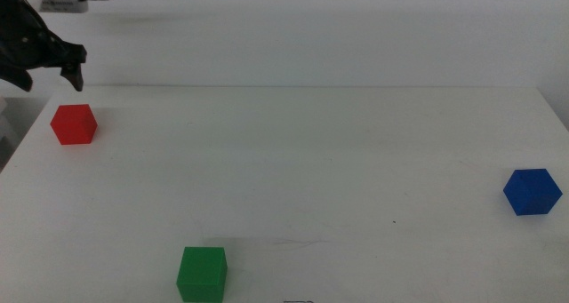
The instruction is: Stack red cubes first, then green, then blue cubes in a specific spot.
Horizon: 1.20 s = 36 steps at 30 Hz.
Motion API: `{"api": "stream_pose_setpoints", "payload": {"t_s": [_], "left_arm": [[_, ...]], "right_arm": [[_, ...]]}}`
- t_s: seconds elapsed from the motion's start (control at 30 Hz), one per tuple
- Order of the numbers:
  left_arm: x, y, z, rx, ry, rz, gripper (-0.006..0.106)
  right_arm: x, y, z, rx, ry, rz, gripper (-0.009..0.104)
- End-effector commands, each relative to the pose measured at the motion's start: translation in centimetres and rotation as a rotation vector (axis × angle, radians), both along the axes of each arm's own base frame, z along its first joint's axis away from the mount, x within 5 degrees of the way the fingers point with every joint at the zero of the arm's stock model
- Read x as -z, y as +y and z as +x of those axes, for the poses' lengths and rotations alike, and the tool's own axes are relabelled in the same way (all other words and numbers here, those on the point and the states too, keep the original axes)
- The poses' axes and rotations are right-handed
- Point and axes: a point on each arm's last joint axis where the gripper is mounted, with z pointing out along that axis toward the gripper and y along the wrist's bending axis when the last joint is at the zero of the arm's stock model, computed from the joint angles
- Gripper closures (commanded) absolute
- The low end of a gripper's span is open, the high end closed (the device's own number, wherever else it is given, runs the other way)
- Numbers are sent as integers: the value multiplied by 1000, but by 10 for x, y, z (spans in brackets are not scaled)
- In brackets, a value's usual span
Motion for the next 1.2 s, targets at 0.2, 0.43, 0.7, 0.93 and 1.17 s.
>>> {"api": "stream_pose_setpoints", "payload": {"t_s": [0.2,0.43,0.7,0.93,1.17], "left_arm": [[-12,-1,8,4,-63,-21,7],[14,-1,15,4,-20,-47,7],[36,0,20,-5,19,-58,13],[47,3,27,-8,-15,-50,48],[30,-1,24,-7,-45,-111,96]], "right_arm": [[-14,0,-1,-7,-119,-23,13],[-14,0,-1,-7,-119,-23,13],[-14,0,-1,-7,-119,-23,13],[-14,0,-1,-7,-119,-23,13],[-14,0,-1,-7,-119,-23,13]]}}
